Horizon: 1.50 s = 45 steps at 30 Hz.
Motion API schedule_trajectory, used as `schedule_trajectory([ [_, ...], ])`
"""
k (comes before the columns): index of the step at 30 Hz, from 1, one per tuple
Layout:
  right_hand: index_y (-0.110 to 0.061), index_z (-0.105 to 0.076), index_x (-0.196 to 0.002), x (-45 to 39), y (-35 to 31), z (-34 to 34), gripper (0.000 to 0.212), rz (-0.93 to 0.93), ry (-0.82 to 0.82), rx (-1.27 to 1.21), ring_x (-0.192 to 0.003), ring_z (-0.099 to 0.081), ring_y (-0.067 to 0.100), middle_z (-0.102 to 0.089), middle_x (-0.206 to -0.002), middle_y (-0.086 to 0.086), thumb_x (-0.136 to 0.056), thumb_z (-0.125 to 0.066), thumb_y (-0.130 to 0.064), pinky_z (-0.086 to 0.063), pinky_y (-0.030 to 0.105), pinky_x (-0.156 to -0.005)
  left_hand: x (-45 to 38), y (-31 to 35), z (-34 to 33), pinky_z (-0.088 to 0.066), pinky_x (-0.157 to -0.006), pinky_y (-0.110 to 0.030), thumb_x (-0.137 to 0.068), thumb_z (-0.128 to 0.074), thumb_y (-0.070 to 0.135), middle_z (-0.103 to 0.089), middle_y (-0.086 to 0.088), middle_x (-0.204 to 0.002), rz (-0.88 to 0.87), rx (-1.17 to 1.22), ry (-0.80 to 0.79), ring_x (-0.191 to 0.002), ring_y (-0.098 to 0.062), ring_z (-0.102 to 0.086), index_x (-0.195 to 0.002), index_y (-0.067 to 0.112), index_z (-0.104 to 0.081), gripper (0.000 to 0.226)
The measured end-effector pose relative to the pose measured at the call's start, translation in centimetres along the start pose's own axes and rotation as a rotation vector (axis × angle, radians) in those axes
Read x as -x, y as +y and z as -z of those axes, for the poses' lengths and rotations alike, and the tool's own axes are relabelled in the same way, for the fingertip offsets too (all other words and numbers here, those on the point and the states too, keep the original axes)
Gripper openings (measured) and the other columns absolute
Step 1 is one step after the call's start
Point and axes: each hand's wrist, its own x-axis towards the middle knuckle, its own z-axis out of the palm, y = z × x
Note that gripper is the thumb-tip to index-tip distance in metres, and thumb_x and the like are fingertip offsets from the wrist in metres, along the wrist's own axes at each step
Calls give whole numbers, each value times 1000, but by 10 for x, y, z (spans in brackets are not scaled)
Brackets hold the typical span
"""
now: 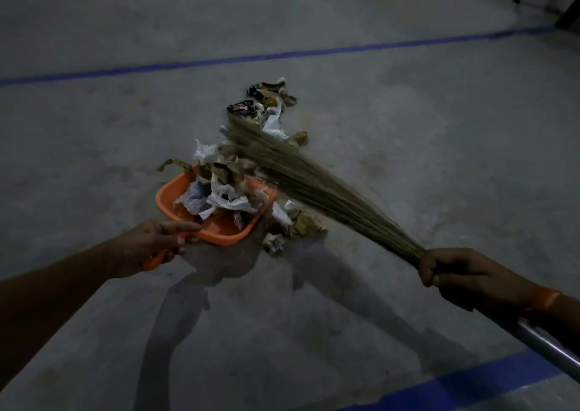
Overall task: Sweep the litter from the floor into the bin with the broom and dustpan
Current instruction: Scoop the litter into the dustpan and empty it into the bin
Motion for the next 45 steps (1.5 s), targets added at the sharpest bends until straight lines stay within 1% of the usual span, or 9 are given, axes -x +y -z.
schedule_trajectory([
  [5, 4, -62, -90, -7, -22, 23, 10, 33, 68, -115, -49, -33, 24, -44, -60, 20, -89, -52, 2, -34, 28, -46, 6, -3, -1, -48, -50, -19, -91, -52, -12, -70, -15, -104, -10, 15, 13, -69, -13, -62, -127, 6, -66, 42],
  [11, 5, -61, -93, -50, -59, 61, 18, 13, 113, 53, -46, -39, 21, -57, -64, 7, -94, -45, 15, -38, 28, -44, 12, 1, 0, -49, -53, -19, -93, -55, -7, -69, -16, -94, 22, -15, 15, -72, -14, -62, -130, 9, -65, 41],
  [15, -1, -64, -95, -97, -75, 81, 19, 6, 100, 168, -49, -43, 25, -58, -81, 14, -95, -49, 10, -41, 30, -45, 13, -1, -4, -50, -54, -19, -93, -53, -9, -72, -11, -100, 23, 4, 27, -72, -12, -64, -129, 8, -65, 41],
  [27, -22, -67, -94, -239, -109, 98, 16, -19, 173, 710, -53, -56, 24, -64, -88, 17, -93, -57, -9, -50, 31, -46, 14, -12, 4, -49, -53, -19, -90, -55, -9, -69, -12, -111, 57, 97, 61, -72, -14, -62, -127, 10, -68, 43],
  [30, -28, -64, -90, -258, -107, 95, 21, -54, 74, 877, -49, -53, 21, -66, -83, 24, -92, -54, -10, -48, 29, -45, 14, -13, 4, -49, -53, -19, -84, -70, 1, -69, -12, -115, 54, 108, 53, -74, -15, -62, -124, 13, -70, 42],
  [34, -36, -61, -87, -258, -97, 92, 25, -25, -1, 982, -49, -56, 17, -67, -78, 14, -93, -53, -13, -53, 28, -49, 12, -12, 4, -49, -53, -20, -61, -92, 20, -70, -12, -115, 55, 88, 61, -74, -16, -61, -123, 13, -71, 65],
  [37, -41, -60, -88, -241, -82, 86, 24, 14, -77, 1061, -55, -62, 12, -68, -83, 3, -94, -53, -19, -58, 32, -57, 9, -5, 0, -48, -52, -19, -84, -66, -2, -70, -13, -115, 39, 106, 95, -72, -16, -61, -124, 10, -70, 42],
  [39, -41, -59, -88, -227, -71, 78, 22, 53, -121, 1112, -71, -62, 5, -66, -90, -6, -93, -55, -21, -53, 29, -68, 7, -2, -3, -48, -53, -20, -91, -54, -10, -71, -13, -114, 48, 97, 108, -73, -16, -62, -121, 12, -72, 41],
  [45, -38, -60, -89, -178, -32, 44, 12, 171, -154, 966, -86, -62, 3, -64, -93, -16, -87, -55, -28, -52, 29, -80, 2, -2, -10, -46, -57, -22, -95, -51, -9, -69, -13, -119, 41, 77, 83, -78, -16, -60, -124, 18, -72, 45],
])
